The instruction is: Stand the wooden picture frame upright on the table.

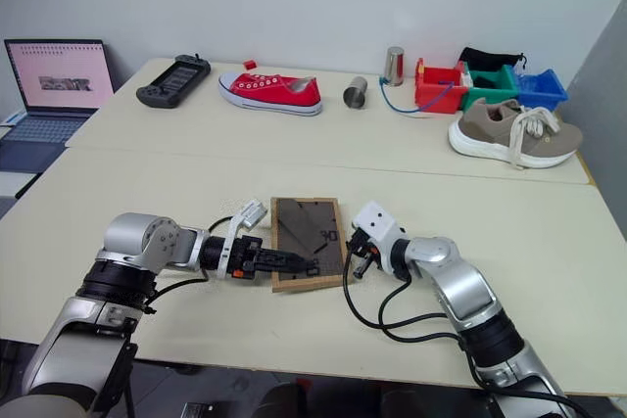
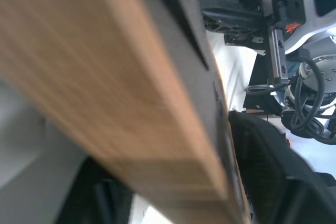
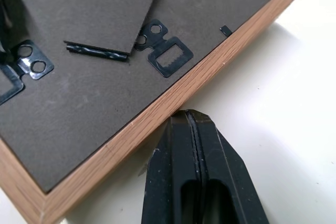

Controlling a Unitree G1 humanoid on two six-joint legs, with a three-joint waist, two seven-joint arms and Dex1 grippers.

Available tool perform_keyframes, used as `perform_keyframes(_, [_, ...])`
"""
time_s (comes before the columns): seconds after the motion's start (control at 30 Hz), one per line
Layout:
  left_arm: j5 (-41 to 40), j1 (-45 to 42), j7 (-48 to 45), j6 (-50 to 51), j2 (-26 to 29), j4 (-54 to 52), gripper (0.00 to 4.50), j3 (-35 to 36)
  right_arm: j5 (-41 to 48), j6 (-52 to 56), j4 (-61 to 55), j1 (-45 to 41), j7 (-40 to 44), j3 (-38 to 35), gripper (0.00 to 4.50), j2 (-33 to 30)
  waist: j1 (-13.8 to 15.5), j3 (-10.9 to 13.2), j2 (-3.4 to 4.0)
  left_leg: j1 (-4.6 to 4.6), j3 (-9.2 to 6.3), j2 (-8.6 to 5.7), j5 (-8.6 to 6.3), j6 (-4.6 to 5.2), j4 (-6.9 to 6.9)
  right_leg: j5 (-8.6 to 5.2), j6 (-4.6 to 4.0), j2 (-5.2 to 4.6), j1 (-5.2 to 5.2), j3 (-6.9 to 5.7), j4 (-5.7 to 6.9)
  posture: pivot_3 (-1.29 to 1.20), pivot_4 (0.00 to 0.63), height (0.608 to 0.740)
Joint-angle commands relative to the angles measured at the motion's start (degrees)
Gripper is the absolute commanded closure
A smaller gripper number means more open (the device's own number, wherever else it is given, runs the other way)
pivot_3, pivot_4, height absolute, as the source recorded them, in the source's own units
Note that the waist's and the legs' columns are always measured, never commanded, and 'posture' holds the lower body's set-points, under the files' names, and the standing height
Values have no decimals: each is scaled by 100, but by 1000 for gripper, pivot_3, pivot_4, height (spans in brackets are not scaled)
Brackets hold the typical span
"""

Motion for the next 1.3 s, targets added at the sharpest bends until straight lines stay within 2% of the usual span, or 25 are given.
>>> perform_keyframes(0.03, [-38, -37, -9, -3, 39, -110, 2815, 2, 17, -62, -111, -70, 3, -87, 4500, -1, -1, 0, 0, 0, 0, 0, 0, 0, 0, 0, 0, 0, 0, 0, 0, 0, 150, 740])
perform_keyframes(0.17, [-122, -5, -17, 31, 86, -281, 3204, 30, 34, -74, -109, -41, 1, -145, 4500, -57, -1, 0, 0, 0, 0, 0, 0, 0, 1, 0, 0, 0, 0, 0, 0, 0, 150, 740])
perform_keyframes(0.33, [-206, -63, 56, 103, 144, -446, 3207, 158, 143, -90, -81, -33, 105, -427, 4500, -320, 0, 0, 0, -2, 0, -1, 0, 0, 1, 0, 0, 0, 0, 1, -1, 0, 150, 740])
perform_keyframes(0.43, [-238, -270, 7, -92, 300, -479, 3207, 393, 441, -67, 112, -163, 462, -1057, 4500, -815, 2, 2, -2, -5, 0, -1, 0, 0, 1, 0, 0, -1, -1, 0, -2, 0, 150, 740])
perform_keyframes(0.47, [-218, -324, -9, -179, 350, -456, 3207, 426, 579, -54, 149, -218, 592, -1234, 4328, -940, 3, 2, -2, -6, 0, -1, 0, 0, 2, 0, 0, -1, -1, 0, -2, 0, 150, 740])
perform_keyframes(0.57, [-205, -436, -99, -544, 485, -590, 3207, 515, 1837, 812, 73, -758, 1237, -2120, 3800, -1122, -19, 10, 1, -11, 1, 0, 0, 1, 0, 0, 0, 1, -9, 1, -1, 0, 150, 740])
perform_keyframes(0.67, [-198, -483, -57, -751, 441, -651, 3207, 555, 2249, 1136, 103, -1181, 1354, -2301, 3116, -1094, -40, 10, 0, -8, 1, 4, 0, 1, -2, 1, -1, 2, -8, 1, 0, 0, 150, 740])
perform_keyframes(0.87, [71, -533, -57, -1286, 397, -661, 3207, 353, 2729, 1435, 88, -1895, 1505, -2001, 1781, -785, -33, 10, 1, -17, 1, 1, 0, 1, -1, 0, -1, 1, -11, 0, -4, 0, 150, 740])
perform_keyframes(1.13, [203, -639, -227, -1530, 431, -666, 3207, 230, 2469, 1054, 532, -2278, 1567, -1403, 48, -343, -15, 10, 1, -19, 0, 2, 0, 1, 0, 0, -1, 1, -14, -2, -4, 0, 150, 740])
perform_keyframes(1.3, [222, -621, -318, -1557, 466, -755, 3207, 192, 2172, 752, 983, -2462, 1300, -1206, 48, -12, -20, 10, 1, -19, 1, 2, 0, 1, 0, 0, -1, 1, -16, -1, -2, 0, 150, 740])
